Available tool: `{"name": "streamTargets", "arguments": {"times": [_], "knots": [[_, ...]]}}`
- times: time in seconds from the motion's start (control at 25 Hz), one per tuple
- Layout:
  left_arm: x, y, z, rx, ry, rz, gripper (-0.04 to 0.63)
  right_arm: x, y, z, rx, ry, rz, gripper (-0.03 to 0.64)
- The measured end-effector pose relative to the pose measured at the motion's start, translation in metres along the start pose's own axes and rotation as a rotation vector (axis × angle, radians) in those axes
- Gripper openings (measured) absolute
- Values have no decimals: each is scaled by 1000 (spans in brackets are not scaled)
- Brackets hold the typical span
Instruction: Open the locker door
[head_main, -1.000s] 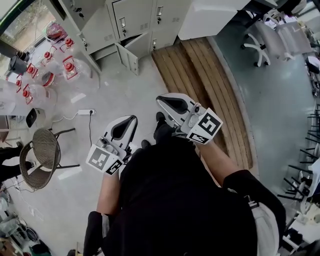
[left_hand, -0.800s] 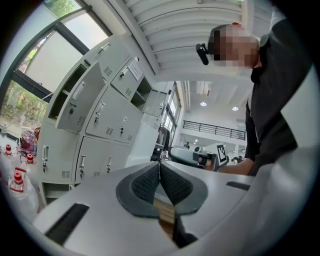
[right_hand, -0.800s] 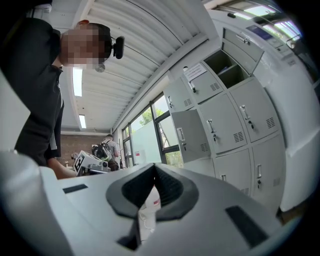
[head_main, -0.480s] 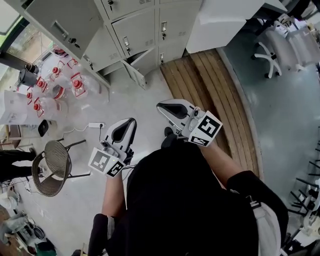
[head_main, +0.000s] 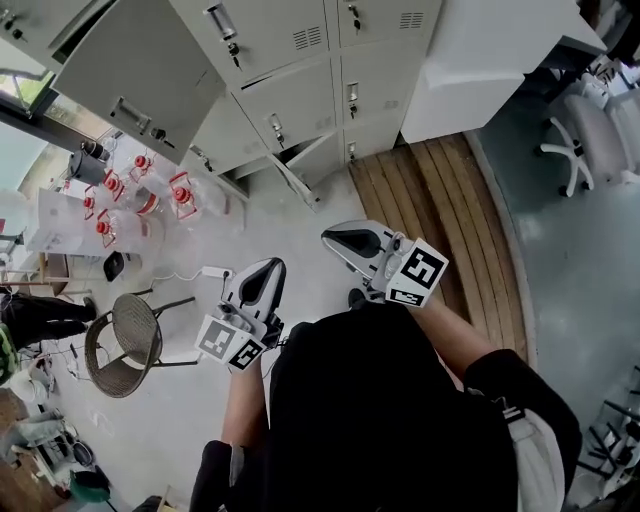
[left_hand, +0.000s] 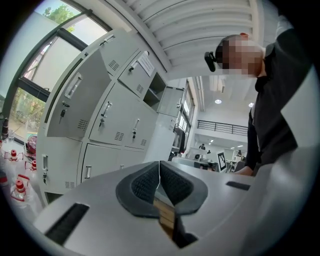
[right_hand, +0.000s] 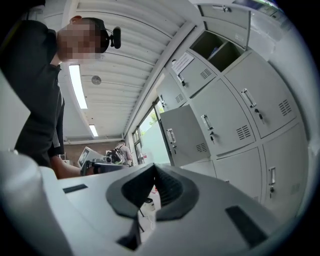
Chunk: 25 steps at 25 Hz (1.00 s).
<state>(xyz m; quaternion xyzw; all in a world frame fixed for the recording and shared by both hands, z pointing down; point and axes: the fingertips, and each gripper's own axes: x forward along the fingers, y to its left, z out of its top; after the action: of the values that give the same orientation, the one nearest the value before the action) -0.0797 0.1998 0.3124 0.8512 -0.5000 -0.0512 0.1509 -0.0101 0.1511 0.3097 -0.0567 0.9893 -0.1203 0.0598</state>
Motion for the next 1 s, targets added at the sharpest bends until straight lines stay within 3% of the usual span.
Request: {"name": "streamTargets", "arguments": {"times": [0.24, 0.4, 0.52, 0.64, 1.0], "knots": [[27, 6, -15, -14, 60, -2, 18, 5, -33, -14, 70, -2, -1, 12], [38, 33, -8, -35, 55, 18, 18, 24, -53, -28, 108, 22, 4, 12], [46, 59, -1, 2, 46, 14, 18, 45, -72, -36, 118, 31, -4, 12], [53, 94, 6, 35, 24, 4, 18, 72, -97, -43, 120, 47, -46, 12], [78, 205, 11, 23, 57, -59, 18, 149, -169, -50, 77, 84, -234, 12]]}}
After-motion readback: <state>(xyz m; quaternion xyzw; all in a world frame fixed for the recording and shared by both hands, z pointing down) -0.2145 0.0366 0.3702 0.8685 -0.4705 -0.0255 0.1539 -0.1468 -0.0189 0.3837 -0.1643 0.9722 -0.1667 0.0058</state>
